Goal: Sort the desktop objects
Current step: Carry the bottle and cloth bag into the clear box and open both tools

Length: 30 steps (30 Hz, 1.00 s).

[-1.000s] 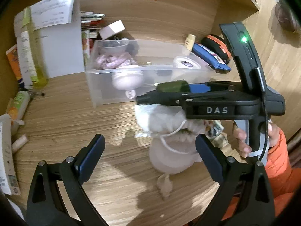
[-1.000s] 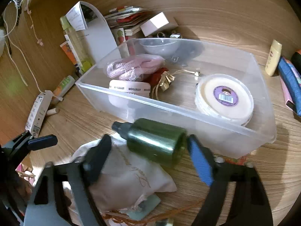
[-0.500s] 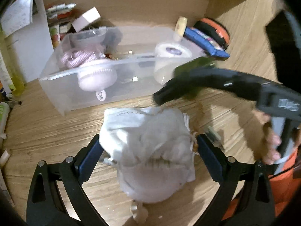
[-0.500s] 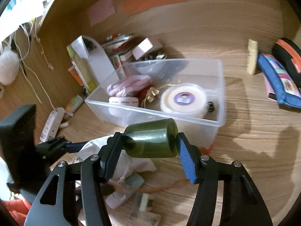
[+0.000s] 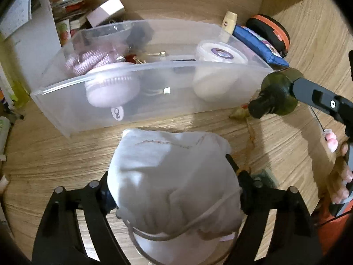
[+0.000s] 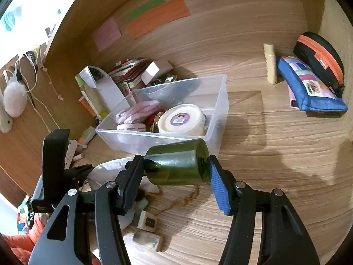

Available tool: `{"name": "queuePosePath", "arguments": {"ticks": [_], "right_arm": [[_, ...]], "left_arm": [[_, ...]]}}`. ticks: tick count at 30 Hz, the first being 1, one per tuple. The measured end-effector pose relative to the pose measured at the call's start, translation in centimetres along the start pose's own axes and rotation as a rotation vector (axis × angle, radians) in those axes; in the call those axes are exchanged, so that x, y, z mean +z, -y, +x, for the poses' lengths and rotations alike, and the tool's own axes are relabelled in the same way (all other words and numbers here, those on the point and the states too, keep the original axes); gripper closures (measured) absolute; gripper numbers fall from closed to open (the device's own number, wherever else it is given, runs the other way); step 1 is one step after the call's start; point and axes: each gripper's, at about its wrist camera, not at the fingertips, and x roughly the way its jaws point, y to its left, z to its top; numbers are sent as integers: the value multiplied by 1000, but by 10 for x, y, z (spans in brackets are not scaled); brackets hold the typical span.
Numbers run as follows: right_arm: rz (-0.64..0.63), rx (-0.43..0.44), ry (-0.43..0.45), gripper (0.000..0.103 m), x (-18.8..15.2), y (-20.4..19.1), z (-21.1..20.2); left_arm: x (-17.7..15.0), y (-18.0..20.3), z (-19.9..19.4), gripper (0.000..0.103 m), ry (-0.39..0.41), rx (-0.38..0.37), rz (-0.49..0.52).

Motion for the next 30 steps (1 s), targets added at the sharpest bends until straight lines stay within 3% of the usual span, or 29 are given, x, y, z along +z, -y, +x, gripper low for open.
{"name": "queuePosePath", "arguments": {"ticks": [4,6,12,30], "right_arm": [[5,7,13,48,1,4,-6],[4,6,19,48,2,4,-7],[9,10,33,48,7,2,-10],[-17,-24,79,48,37,-7,-12]], "left_arm": [[-2,-2,-7,24,37,42,0],[-2,-5,-14,31,56,48,-4],[0,-8,-32,35,110,50,-15],[33,-19,-69,35,270,94,-29]]}}
